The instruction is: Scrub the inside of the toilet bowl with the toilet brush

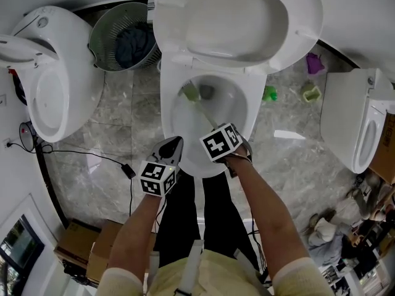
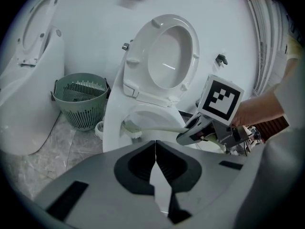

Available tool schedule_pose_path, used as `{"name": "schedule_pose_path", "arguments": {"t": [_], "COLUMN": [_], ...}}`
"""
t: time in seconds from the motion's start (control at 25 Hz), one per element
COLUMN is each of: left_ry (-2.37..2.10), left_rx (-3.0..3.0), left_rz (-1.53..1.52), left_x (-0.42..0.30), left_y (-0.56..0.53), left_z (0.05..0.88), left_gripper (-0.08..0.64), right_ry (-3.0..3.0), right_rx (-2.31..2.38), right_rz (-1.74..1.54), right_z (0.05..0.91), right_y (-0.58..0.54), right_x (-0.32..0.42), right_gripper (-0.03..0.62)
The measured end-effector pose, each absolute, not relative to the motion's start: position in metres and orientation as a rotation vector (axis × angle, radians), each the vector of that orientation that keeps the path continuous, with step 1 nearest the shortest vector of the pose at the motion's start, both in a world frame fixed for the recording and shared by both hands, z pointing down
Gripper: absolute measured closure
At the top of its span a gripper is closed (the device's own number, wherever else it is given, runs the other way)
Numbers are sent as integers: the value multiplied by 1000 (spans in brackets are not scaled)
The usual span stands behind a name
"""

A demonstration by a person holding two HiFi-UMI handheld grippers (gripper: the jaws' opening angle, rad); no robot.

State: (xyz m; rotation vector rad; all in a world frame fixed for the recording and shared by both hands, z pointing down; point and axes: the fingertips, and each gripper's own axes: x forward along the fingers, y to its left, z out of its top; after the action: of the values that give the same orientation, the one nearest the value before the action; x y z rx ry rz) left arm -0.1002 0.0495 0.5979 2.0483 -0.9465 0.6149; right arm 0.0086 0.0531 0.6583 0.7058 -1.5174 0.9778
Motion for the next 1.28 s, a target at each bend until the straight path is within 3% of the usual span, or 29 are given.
{"name": "schedule_pose_path", "arguments": {"t": [0.64,1.28], "left_ry": [-901,-902], "left_rx": [2079,2073], "left_rz": [623,619], "left_x": [-92,-95], "left_y": [48,61], "left_z": [594,590], "left_gripper": [548,548], "right_ry": [-1355,-1184], "right_rx": [863,906], "right_rz": [933,930], "right_z": [660,649], "right_y": [44,100], "right_x": [94,133], "right_gripper": [565,565]}}
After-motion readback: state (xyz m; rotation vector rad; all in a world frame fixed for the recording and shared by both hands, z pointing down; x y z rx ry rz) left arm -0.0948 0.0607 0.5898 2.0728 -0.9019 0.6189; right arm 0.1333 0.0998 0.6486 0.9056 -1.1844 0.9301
